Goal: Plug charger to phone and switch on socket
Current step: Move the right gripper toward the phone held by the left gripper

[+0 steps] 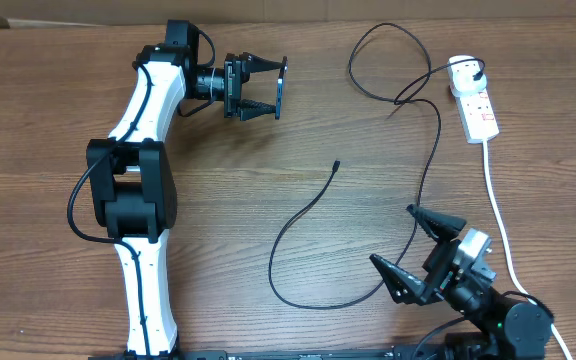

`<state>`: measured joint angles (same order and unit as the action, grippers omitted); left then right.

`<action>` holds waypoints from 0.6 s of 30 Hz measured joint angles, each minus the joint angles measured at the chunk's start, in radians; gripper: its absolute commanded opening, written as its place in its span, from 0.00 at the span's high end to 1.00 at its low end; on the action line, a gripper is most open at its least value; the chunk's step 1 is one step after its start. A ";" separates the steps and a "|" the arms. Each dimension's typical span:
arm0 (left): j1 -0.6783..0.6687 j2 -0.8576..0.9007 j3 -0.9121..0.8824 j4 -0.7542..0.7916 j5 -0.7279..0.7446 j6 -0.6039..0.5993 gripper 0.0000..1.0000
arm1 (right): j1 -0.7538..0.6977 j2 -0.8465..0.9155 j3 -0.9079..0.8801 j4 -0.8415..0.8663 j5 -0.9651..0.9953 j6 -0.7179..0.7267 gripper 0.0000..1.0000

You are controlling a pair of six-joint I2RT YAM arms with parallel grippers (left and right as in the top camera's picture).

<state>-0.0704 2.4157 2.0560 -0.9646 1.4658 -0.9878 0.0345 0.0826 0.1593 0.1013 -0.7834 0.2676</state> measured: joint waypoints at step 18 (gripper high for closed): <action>0.000 0.000 0.000 0.000 0.000 0.000 0.39 | 0.006 0.600 0.448 0.349 -0.401 0.159 0.00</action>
<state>-0.0704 2.4157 2.0560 -0.9646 1.4658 -0.9874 0.0402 0.6827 0.6071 0.4507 -1.1839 0.4263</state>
